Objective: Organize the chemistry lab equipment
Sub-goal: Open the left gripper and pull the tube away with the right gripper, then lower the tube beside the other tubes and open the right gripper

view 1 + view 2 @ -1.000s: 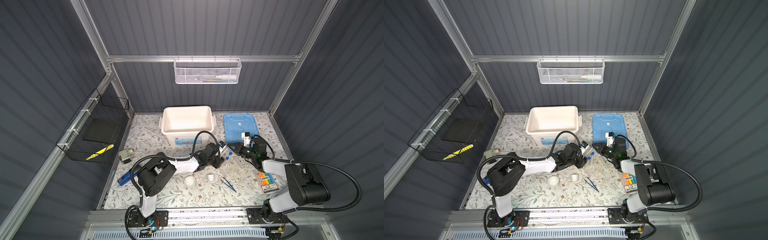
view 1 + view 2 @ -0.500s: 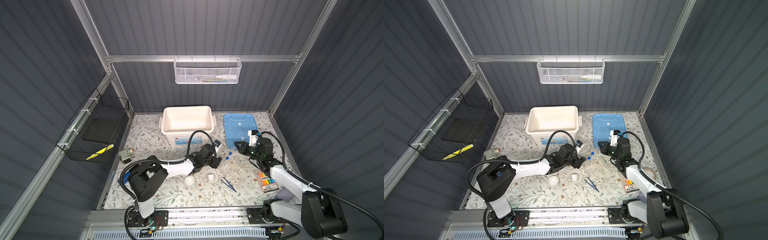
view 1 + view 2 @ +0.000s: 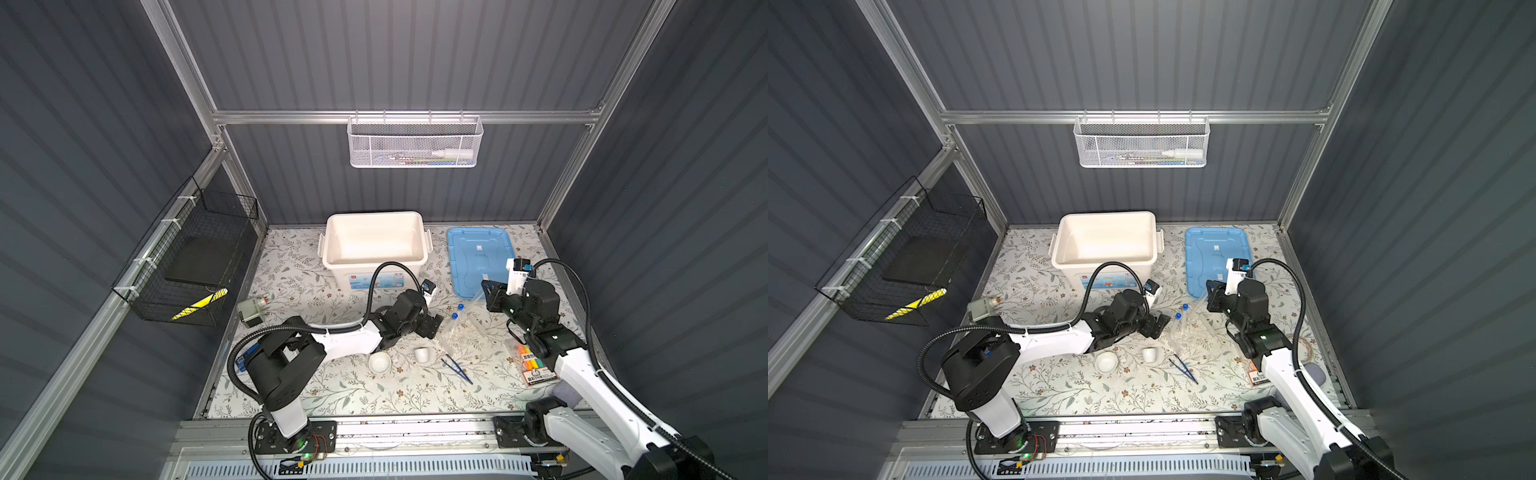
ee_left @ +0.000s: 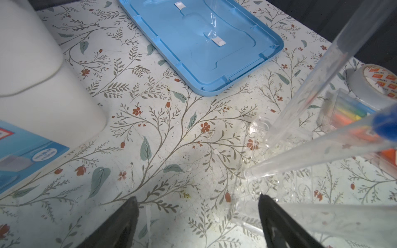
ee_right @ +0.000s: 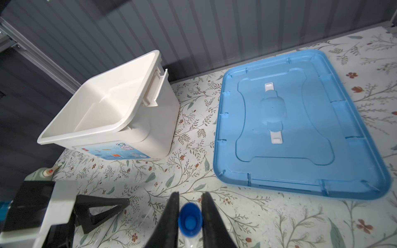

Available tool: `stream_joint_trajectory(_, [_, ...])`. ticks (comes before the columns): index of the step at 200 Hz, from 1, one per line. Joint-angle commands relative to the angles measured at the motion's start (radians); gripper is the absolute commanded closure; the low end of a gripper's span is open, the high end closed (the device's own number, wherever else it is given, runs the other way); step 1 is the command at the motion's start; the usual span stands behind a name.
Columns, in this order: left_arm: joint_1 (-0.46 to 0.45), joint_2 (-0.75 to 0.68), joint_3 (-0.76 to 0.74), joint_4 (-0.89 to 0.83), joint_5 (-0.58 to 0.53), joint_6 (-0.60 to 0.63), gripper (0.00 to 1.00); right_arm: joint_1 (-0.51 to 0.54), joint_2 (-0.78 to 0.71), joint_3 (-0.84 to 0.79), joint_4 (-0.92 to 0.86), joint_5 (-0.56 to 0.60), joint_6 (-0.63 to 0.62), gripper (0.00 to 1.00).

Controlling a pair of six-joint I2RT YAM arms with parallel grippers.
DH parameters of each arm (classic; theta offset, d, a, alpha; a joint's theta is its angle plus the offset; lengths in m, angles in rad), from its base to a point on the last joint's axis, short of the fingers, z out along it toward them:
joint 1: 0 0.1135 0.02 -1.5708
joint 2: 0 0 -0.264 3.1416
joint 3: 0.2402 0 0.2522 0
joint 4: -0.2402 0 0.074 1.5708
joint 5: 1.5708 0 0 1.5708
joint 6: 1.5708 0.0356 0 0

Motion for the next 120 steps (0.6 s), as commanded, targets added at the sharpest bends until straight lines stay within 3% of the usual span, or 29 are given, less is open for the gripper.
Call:
stream_joint_trajectory(1, [0.003,-0.044,-0.045,0.044,-0.017,-0.049,0.06,0.059,-0.022,0.027,-0.067,0.104,-0.092,0.78])
stream_joint_trajectory(75, [0.002,-0.081,-0.103,0.073,-0.003,-0.097,0.01,0.168,-0.013,0.012,-0.036,0.257,-0.158,0.78])
stream_joint_trajectory(120, [0.003,-0.074,-0.11,0.088,0.012,-0.109,0.01,0.191,0.015,0.006,0.011,0.281,-0.175,0.78])
